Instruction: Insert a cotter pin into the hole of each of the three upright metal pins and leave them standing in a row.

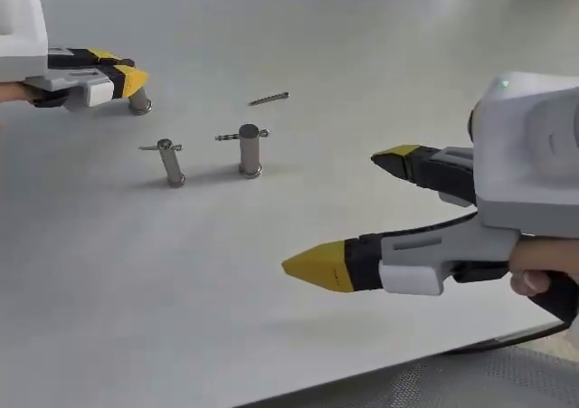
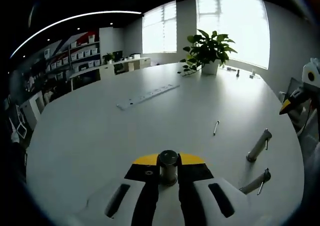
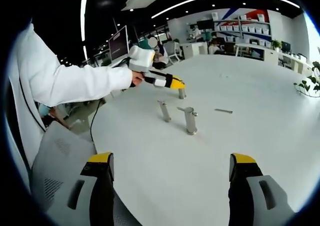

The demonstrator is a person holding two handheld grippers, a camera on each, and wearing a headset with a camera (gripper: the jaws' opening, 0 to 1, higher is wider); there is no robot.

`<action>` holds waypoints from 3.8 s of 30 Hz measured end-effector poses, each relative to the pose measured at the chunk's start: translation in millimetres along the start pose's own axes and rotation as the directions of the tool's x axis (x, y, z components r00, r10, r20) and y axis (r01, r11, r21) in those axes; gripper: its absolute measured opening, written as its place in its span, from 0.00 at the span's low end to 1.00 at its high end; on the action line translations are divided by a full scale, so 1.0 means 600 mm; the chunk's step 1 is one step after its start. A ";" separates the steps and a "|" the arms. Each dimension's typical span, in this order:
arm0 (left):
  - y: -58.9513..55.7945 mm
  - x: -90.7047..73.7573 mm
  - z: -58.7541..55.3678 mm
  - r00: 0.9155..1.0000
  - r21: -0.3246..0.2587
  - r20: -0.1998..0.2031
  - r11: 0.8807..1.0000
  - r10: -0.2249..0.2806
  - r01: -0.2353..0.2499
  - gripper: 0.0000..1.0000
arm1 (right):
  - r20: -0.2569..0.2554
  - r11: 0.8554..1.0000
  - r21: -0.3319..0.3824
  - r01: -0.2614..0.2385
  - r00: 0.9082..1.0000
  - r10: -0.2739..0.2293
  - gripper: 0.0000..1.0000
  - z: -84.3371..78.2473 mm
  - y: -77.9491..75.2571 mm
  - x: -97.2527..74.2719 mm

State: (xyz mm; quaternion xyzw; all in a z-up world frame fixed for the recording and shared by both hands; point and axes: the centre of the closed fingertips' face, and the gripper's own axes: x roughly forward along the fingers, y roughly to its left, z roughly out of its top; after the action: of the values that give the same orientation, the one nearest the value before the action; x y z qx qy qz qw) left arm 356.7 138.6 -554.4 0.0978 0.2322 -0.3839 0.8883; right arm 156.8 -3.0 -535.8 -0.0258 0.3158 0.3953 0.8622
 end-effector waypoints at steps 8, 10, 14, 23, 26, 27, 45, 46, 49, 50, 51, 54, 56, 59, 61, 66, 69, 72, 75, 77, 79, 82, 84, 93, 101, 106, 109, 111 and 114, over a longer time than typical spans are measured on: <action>0.019 -0.017 0.004 0.999 -0.060 -0.014 0.998 0.029 -0.030 0.11 | 0.010 1.000 -0.002 0.002 1.000 -0.002 0.94 0.004 -0.003 -0.004; 0.013 -0.036 0.022 0.999 -0.057 0.014 0.998 0.029 -0.028 0.11 | 0.007 1.000 -0.008 0.015 1.000 -0.015 0.94 0.004 -0.009 -0.007; 0.012 -0.071 0.052 0.999 -0.032 0.045 0.999 0.023 -0.021 0.11 | 0.023 1.000 -0.004 0.024 0.999 -0.024 0.94 0.008 -0.016 -0.016; 0.015 -0.159 0.103 0.996 0.114 0.088 0.993 0.005 -0.015 0.11 | 0.033 1.000 -0.014 0.027 0.999 -0.027 0.93 0.007 -0.020 -0.023; -0.009 -0.176 0.099 0.997 0.170 0.078 0.985 -0.003 -0.011 0.10 | 0.040 1.000 -0.018 0.019 0.999 -0.019 0.93 0.010 -0.017 -0.025; -0.016 -0.180 0.096 0.997 0.167 0.075 0.986 -0.009 -0.004 0.10 | 0.042 1.000 -0.020 0.019 0.999 -0.018 0.93 0.011 -0.016 -0.025; -0.203 -0.174 0.022 0.988 0.006 0.050 0.989 -0.146 0.146 0.11 | 0.058 1.000 -0.026 0.006 0.998 -0.005 0.93 0.010 -0.021 -0.038; -0.210 -0.169 0.015 0.988 0.005 0.046 0.989 -0.148 0.148 0.11 | 0.058 1.000 -0.026 0.008 0.998 -0.006 0.93 0.010 -0.021 -0.039; -0.228 -0.163 0.007 0.985 -0.009 0.043 0.986 -0.164 0.165 0.11 | 0.057 1.000 -0.024 0.008 0.998 -0.007 0.93 0.009 -0.021 -0.041; -0.238 -0.161 0.005 0.984 -0.017 0.041 0.984 -0.175 0.175 0.11 | 0.055 1.000 -0.023 0.007 0.998 -0.006 0.93 0.007 -0.020 -0.042; -0.243 -0.159 0.003 0.983 -0.018 0.039 0.984 -0.179 0.179 0.11 | 0.052 1.000 -0.023 0.007 0.999 -0.006 0.93 0.006 -0.020 -0.042; -0.255 -0.148 -0.010 0.982 -0.006 0.023 0.982 -0.186 0.187 0.11 | 0.037 1.000 -0.026 0.005 0.999 -0.004 0.93 0.000 -0.019 -0.042; -0.260 -0.142 -0.021 0.983 -0.008 -0.003 0.983 -0.181 0.181 0.11 | 0.032 1.000 -0.027 -0.002 0.999 0.003 0.93 -0.003 -0.016 -0.041; -0.261 -0.134 -0.030 0.987 -0.047 -0.003 0.986 -0.159 0.159 0.11 | 0.025 1.000 -0.025 -0.017 1.000 0.017 0.93 -0.008 -0.011 -0.036; -0.266 -0.130 -0.034 0.986 -0.056 -0.009 0.984 -0.168 0.167 0.11 | 0.018 0.999 -0.025 -0.024 1.000 0.025 0.93 -0.011 -0.007 -0.033; -0.275 -0.120 -0.045 0.984 -0.011 -0.030 0.984 -0.176 0.176 0.11 | -0.002 0.999 -0.032 -0.041 0.999 0.041 0.94 -0.019 0.000 -0.028; -0.278 -0.113 -0.054 0.984 -0.005 -0.050 0.985 -0.174 0.174 0.11 | -0.004 0.998 -0.034 -0.052 0.999 0.052 0.94 -0.020 0.005 -0.027; -0.277 -0.110 -0.062 0.984 0.030 -0.070 0.985 -0.166 0.169 0.11 | -0.009 0.998 -0.032 -0.057 0.998 0.057 0.94 -0.023 0.007 -0.026; -0.276 -0.109 -0.063 0.984 0.036 -0.068 0.985 -0.167 0.170 0.11 | -0.017 0.998 -0.033 -0.060 0.998 0.059 0.94 -0.027 0.008 -0.024; -0.276 -0.109 -0.065 0.983 0.037 -0.064 0.984 -0.170 0.172 0.11 | -0.020 0.998 -0.032 -0.062 0.998 0.061 0.94 -0.029 0.009 -0.023; -0.276 -0.108 -0.068 0.984 0.039 -0.068 0.985 -0.167 0.170 0.11 | -0.025 0.997 -0.032 -0.064 0.998 0.063 0.94 -0.030 0.010 -0.022; -0.276 -0.108 -0.072 0.983 0.036 -0.071 0.984 -0.171 0.173 0.11 | -0.033 0.997 -0.030 -0.068 0.997 0.067 0.94 -0.032 0.011 -0.020; -0.275 -0.108 -0.075 0.983 0.041 -0.073 0.984 -0.170 0.173 0.11 | -0.039 0.997 -0.040 -0.070 0.997 0.068 0.95 -0.033 0.011 -0.020; -0.271 -0.105 -0.078 0.984 0.023 -0.061 0.985 -0.168 0.169 0.11 | -0.047 0.996 -0.049 -0.074 0.996 0.071 0.95 -0.035 0.013 -0.019; -0.285 -0.108 -0.080 0.981 0.089 -0.056 0.978 -0.187 0.191 0.11 | -0.051 0.996 -0.040 -0.080 0.996 0.078 0.94 -0.036 0.014 -0.014; -0.290 -0.110 -0.081 0.979 0.085 -0.044 0.976 -0.197 0.200 0.12 | -0.047 0.996 -0.043 -0.081 0.996 0.079 0.94 -0.031 0.011 -0.015; -0.290 -0.110 -0.081 0.978 0.079 -0.044 0.975 -0.204 0.207 0.12 | -0.045 0.996 -0.044 -0.081 0.996 0.079 0.94 -0.030 0.009 -0.016; -0.291 -0.109 -0.081 0.978 0.083 -0.046 0.975 -0.202 0.206 0.12 | -0.045 0.996 -0.036 -0.082 0.996 0.081 0.94 -0.029 0.006 -0.016; -0.289 -0.102 -0.093 0.977 0.066 -0.069 0.976 -0.202 0.206 0.19 | -0.029 0.995 -0.003 -0.099 0.995 0.099 0.93 -0.022 0.004 -0.015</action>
State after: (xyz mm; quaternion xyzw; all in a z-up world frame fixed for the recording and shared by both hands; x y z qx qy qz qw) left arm 174.9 78.2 -572.2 0.1174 0.2542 -0.4780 0.8325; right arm 143.8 -11.2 -540.7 -0.0179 0.3281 0.4380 0.8368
